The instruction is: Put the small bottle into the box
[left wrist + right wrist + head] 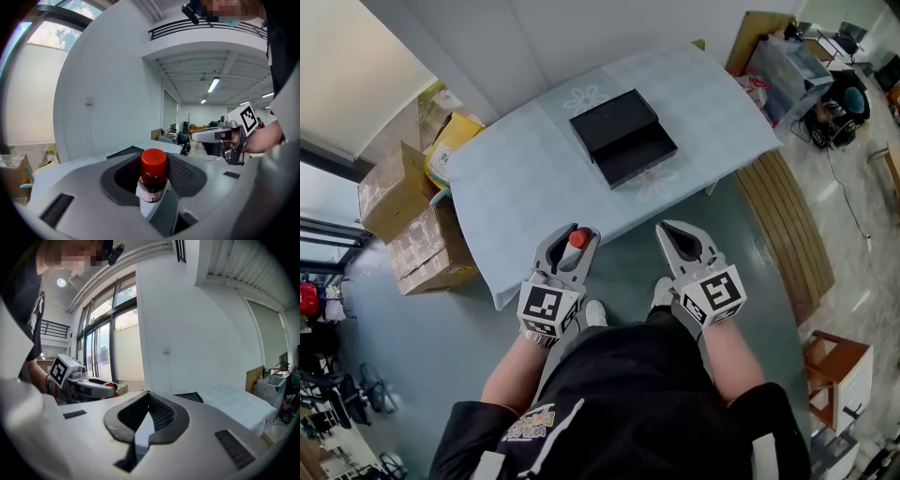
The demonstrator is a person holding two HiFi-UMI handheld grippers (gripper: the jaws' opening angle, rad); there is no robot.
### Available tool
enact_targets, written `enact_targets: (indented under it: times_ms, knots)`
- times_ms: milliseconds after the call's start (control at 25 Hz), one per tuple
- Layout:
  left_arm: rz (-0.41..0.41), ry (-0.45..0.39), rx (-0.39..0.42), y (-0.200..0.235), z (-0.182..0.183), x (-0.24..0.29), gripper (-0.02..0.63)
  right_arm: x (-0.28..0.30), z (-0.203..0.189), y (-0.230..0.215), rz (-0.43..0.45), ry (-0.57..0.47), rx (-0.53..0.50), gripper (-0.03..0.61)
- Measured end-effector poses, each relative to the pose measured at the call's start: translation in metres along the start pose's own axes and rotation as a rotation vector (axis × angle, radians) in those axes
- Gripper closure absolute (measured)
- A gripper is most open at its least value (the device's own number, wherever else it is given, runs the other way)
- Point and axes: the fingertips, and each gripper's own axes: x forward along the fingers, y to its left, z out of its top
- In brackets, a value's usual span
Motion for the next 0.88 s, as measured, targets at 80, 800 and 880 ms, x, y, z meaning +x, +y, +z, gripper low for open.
enact_targets:
  times_ms: [80, 800, 880]
  knots:
    - [0.022, 0.003, 0.0, -0.006, 0.004, 0.015, 0.454, 0.001, 0.001, -0.018, 0.022, 0.002, -0.004, 0.571]
    - [0.252, -0.006, -0.022, -0.043, 0.023, 0.107, 0.454, -0.003, 0.004, -0.124, 0.226, 0.012, -0.024, 0.571]
    - [0.257, 0.001, -0.018, -0.046, 0.023, 0.113, 0.454, -0.005, 0.006, -0.131, 0.228, 0.009, -0.016, 0.571]
